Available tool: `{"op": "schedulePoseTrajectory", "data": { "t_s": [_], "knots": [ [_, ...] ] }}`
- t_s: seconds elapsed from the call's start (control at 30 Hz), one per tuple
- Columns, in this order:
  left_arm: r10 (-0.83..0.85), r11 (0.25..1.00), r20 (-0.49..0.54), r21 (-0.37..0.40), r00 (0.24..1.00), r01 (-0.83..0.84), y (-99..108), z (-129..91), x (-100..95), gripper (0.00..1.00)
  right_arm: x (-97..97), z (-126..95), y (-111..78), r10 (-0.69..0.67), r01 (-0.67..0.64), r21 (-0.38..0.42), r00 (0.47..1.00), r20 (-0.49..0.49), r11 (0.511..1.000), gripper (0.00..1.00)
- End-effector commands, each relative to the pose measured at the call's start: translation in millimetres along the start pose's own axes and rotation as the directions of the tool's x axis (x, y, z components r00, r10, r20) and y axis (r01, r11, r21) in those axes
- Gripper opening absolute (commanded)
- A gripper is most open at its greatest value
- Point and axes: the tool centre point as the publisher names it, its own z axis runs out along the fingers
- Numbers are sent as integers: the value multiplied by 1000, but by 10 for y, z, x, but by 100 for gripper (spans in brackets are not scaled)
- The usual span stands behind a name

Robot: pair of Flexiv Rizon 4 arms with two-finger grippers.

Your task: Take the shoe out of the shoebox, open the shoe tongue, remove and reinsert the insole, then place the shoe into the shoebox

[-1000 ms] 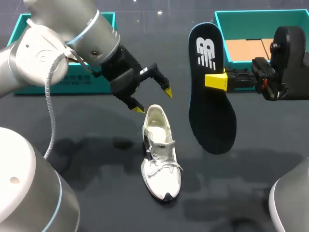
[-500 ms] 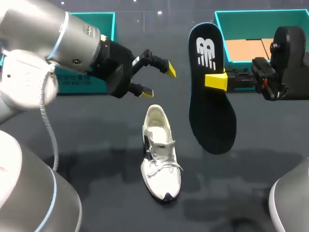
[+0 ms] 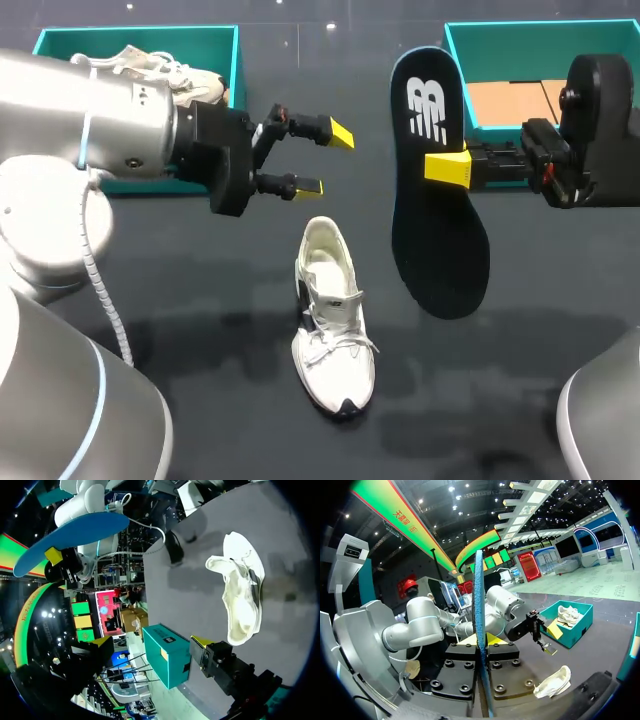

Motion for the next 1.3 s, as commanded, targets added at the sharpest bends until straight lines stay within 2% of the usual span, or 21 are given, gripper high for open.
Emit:
{"op": "schedulePoseTrajectory", "data": {
  "t_s": [0.03,0.07,0.17,0.43,0.53,0.97,1.07,1.13,1.2,1.3],
  "knots": [
    [37,999,115,-7,993,-36,30,-83,-23,100,86,8,-41,1,1,-8,968,251,1000,0],
    [53,999,130,-6,990,-53,33,-102,-52,100,86,8,-41,1,1,-8,968,251,1000,0],
    [83,997,168,-23,982,-80,33,-156,-138,100,-76,-21,4,81,-82,-4,972,222,997,0],
    [131,991,240,-41,962,-125,29,-299,-247,100,-638,-115,67,232,-232,-15,963,139,973,0],
    [137,990,258,-2,956,-141,59,-344,-255,100,-855,-141,116,249,-249,-8,962,110,968,0],
    [137,990,258,-2,956,-141,59,-344,-255,100,-855,-141,116,249,-249,-8,962,110,968,0],
    [137,990,258,-2,956,-141,59,-344,-255,100,-1198,-122,91,295,-294,-15,954,63,956,0],
    [137,990,258,-2,956,-141,59,-344,-255,100,-1430,-100,51,350,-351,9,936,42,937,0],
    [137,990,258,-2,956,-141,59,-344,-255,100,-1603,-60,16,383,-383,30,923,31,923,0],
    [137,990,258,-2,956,-141,59,-344,-255,100,-1820,-13,-128,438,-438,16,899,2,899,0]
  ]
}}
